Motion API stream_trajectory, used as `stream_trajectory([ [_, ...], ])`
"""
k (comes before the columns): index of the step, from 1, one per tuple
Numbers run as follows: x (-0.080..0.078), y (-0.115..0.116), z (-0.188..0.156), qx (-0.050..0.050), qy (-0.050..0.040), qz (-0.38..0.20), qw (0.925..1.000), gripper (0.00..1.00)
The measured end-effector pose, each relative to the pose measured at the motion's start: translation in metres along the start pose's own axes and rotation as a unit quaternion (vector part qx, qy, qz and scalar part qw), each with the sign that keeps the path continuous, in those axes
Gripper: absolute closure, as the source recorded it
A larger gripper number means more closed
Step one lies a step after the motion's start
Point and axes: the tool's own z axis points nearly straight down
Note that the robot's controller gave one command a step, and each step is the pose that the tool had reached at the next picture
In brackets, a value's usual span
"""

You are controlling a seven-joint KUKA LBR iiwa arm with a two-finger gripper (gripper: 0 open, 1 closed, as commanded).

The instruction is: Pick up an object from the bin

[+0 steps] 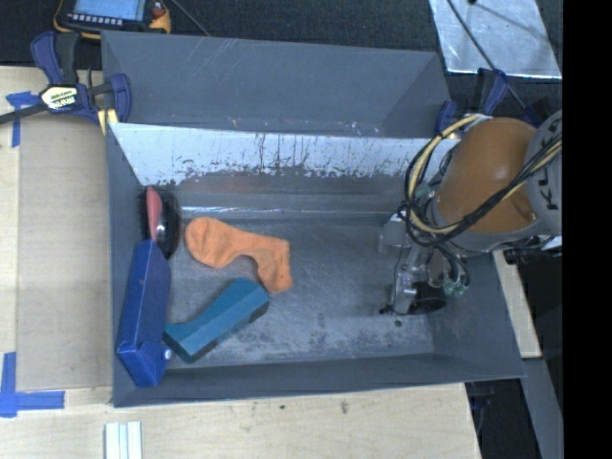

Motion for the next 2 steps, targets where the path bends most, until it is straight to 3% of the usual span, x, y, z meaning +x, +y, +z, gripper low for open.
stream_trajectory([
  [1,0.0,0.0,0.0,0.0,0.0,0.0,1.0,0.0],
  [2,0.007,-0.009,0.01,-0.001,-0.0006,-0.048,0.9989,0.0],
])
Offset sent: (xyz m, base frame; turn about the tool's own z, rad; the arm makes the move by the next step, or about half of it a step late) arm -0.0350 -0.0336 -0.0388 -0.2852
